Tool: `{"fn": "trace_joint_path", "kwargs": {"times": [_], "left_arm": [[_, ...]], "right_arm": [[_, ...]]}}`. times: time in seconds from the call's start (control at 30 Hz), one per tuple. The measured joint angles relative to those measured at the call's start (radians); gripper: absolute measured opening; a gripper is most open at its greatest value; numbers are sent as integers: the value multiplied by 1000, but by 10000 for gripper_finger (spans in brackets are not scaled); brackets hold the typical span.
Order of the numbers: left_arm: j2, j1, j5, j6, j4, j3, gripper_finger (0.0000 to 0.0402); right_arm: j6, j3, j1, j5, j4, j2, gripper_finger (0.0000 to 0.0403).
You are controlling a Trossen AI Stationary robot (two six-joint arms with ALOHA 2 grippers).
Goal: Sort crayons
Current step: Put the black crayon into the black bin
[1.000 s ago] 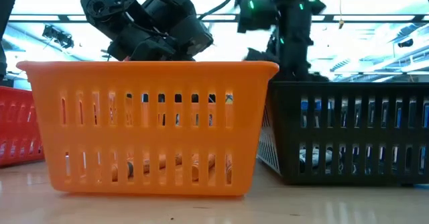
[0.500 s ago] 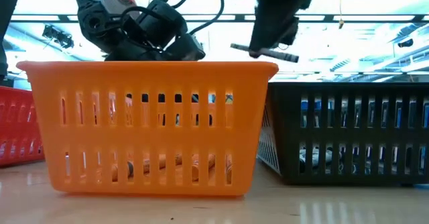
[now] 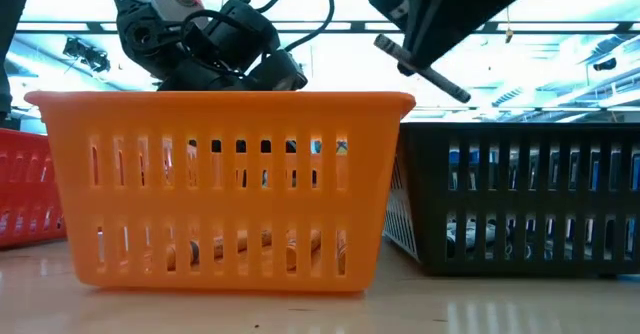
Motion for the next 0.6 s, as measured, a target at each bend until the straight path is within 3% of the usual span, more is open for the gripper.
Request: {"fn": "trace_joint_path", "kwargs": {"times": [0.6], "left_arm": [[0,-8,2,-6,27,0,141]], "right_arm": [[-145,-5,1,-80,58,151,53]]}}
